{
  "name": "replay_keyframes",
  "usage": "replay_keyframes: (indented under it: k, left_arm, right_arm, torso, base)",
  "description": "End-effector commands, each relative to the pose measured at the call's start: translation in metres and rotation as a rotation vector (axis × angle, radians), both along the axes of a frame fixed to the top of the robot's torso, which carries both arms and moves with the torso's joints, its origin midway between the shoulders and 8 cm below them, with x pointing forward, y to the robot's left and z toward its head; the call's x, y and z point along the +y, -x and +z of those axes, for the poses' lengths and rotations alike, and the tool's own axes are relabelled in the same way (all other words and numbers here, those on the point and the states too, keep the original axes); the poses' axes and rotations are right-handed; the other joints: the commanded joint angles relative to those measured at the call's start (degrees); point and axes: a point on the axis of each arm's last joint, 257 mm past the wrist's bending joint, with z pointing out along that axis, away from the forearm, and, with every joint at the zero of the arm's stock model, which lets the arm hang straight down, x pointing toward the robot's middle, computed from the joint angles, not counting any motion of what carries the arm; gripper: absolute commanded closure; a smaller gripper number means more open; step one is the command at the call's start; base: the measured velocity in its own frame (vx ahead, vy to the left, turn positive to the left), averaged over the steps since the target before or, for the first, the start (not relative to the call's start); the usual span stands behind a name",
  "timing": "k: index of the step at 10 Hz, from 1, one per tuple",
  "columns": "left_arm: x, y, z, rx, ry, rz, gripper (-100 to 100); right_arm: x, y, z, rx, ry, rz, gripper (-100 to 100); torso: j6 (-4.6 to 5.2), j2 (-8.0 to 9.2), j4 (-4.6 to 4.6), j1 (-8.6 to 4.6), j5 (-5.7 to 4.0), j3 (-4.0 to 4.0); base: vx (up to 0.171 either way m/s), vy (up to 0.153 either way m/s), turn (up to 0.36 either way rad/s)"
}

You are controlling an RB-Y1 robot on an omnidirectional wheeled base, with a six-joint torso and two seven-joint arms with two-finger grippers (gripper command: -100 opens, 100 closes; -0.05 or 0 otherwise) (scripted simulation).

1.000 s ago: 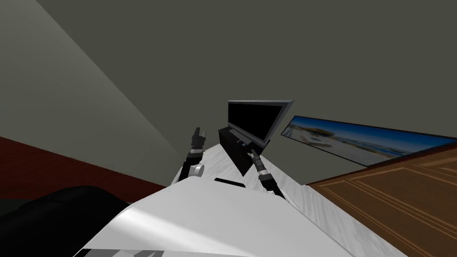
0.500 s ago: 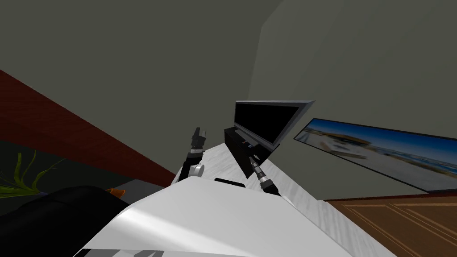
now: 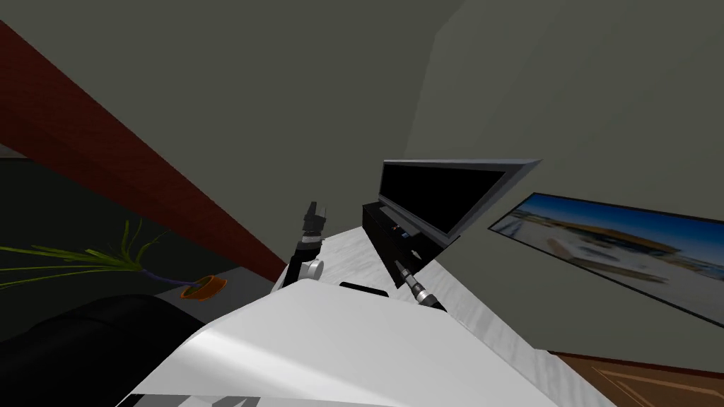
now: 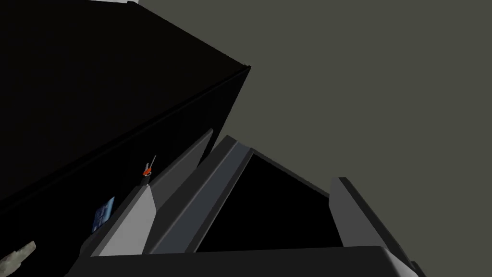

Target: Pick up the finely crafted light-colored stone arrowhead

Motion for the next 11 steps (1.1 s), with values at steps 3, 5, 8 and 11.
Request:
replay_keyframes:
  k: [3,5,8,11]
  left_arm:
    - [0.000,0.000,0.000,0.000,0.000,0.000,0]
    - [0.000,0.000,0.000,0.000,0.000,0.000,0]
    - [0.000,0.000,0.000,0.000,0.000,0.000,0]
    - [0.000,0.000,0.000,0.000,0.000,0.000,0]
  right_arm:
    - [-0.024,0.026,-0.042,0.082,0.119,0.047,-100]
    - [-0.042,0.045,-0.066,0.131,0.200,0.082,-100]
    - [-0.086,0.083,-0.106,0.225,0.364,0.155,-100]
    - [-0.152,0.137,-0.143,0.338,0.591,0.276,-100]
  torso:
    - [0.00,-0.05,-0.01,-0.01,0.00,-0.03]
    - [0.01,-0.09,-0.02,0.00,0.00,-0.05]
    - [0.00,-0.21,-0.04,-0.07,0.00,-0.12]
    - [0.02,-0.31,-0.06,-0.15,-0.02,-0.17]
  base:
    - [0.014,0.035,0.176]
    - [0.028,0.035,0.173]
    - [0.055,0.022,0.215]
    - [0.095,-0.006,0.269]
